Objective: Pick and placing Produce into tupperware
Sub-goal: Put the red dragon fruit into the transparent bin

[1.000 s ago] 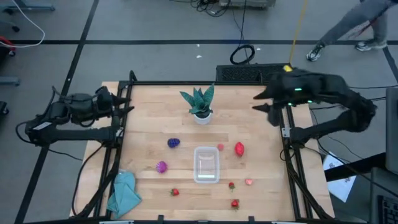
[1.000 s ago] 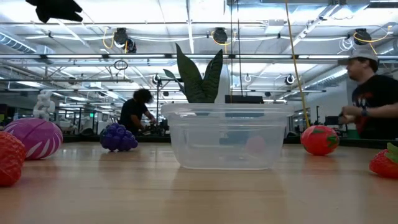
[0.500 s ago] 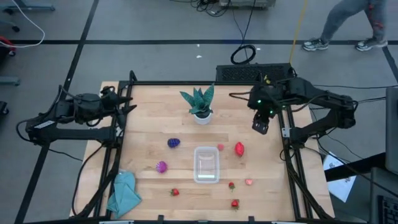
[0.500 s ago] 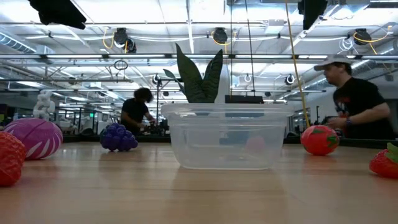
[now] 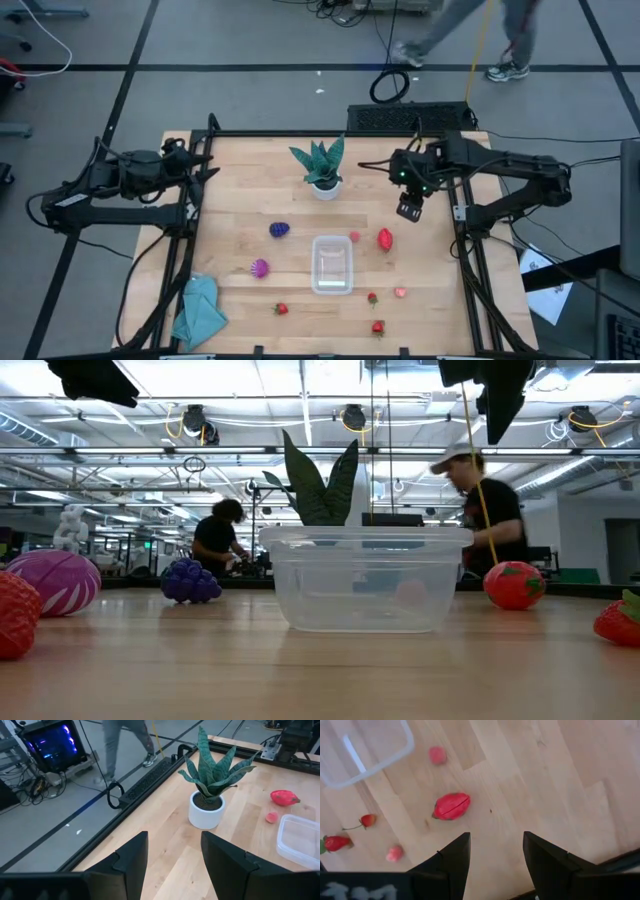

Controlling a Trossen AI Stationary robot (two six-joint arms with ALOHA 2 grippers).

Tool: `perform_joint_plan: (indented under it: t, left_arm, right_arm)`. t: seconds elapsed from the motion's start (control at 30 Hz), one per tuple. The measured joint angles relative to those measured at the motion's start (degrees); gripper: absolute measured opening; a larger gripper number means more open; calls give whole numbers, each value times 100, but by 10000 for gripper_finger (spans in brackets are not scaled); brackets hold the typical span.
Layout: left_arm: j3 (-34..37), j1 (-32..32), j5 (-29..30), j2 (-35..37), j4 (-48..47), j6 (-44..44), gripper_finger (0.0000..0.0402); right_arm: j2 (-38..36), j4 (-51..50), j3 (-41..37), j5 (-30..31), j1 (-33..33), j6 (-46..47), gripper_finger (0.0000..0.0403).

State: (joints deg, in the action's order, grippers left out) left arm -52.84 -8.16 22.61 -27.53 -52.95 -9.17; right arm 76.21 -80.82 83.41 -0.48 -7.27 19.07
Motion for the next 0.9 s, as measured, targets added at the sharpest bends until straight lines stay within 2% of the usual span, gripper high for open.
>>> perform_joint_plan:
  t: [0.43, 0.9]
  left_arm:
    - [0, 0, 0, 0, 0, -3, 186]
    - [0, 0, 2, 0, 0, -9, 186]
  right_arm:
    - [-1, 504, -637, -707, -2, 154, 211]
    - [-3, 763, -757, -729, -2, 1421, 242]
